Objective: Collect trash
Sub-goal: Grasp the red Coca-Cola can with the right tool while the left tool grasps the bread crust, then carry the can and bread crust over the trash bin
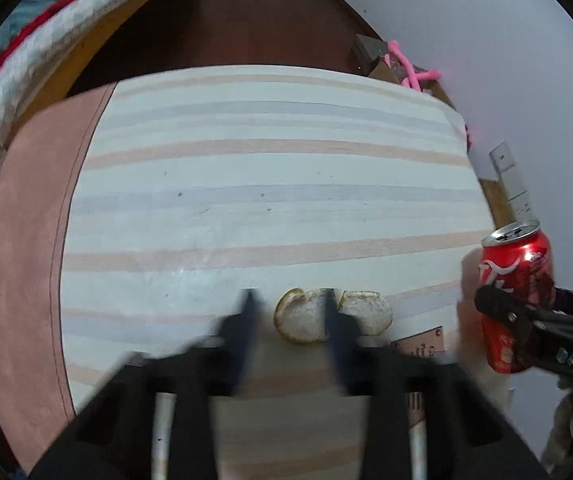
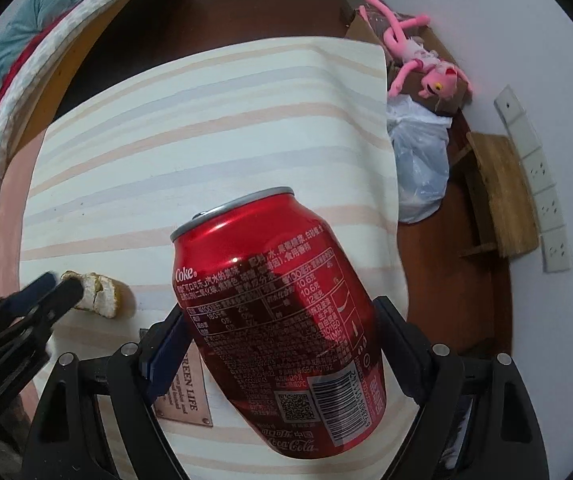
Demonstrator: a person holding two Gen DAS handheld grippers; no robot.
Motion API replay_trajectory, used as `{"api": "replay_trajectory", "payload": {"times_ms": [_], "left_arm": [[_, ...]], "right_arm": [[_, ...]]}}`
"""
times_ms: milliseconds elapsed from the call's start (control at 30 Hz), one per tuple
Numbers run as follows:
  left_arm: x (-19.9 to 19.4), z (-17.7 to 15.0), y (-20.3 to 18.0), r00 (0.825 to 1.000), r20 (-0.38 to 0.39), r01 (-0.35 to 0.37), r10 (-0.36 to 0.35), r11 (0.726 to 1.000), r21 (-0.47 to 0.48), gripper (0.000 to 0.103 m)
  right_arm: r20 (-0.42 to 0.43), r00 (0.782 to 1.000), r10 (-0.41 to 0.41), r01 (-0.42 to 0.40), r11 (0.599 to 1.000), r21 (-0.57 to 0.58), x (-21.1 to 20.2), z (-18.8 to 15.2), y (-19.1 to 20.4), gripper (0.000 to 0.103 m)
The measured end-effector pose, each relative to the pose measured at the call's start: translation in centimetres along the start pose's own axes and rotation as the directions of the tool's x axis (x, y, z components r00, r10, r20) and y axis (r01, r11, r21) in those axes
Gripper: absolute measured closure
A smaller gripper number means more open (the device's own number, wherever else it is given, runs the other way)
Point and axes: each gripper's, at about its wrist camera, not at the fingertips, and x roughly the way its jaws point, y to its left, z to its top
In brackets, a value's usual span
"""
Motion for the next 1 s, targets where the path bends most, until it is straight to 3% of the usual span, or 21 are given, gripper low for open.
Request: {"api": "replay_trajectory", "payload": {"times_ms": [233, 467, 800, 1000], "left_arm": [[-3.3, -0.6, 0.1, 0.995, 0.073, -0.074, 0.072, 0.997, 0.018, 0.099], [-11.6, -3.5, 4.8, 0.968, 0.198, -0.149, 0.157, 0.987, -0.054, 0.099], [-24.3, -10.7, 13.9, 0.927, 0.308, -0.169, 0.214, 0.972, -0.165, 0.099], [-30.6, -15.4, 21.2, 0.897, 0.344, -0.190, 0.280, 0.943, -0.272, 0.099]], "right_arm": [[0.054, 0.998, 0.033, -0.032, 0.999, -0.008, -2.0, -2.1, 1.1, 0.015], [0.137, 0.982, 0.127, -0.122, 0.992, -0.040, -7.9, -5.4, 4.0, 0.015], [0.173, 0.936, 0.307, -0.279, 0.945, -0.171, -15.7, -12.2, 14.2, 0.015], [0.143, 0.897, 0.418, -0.367, 0.885, -0.286, -19.5, -16.5, 24.8, 0.015]]}}
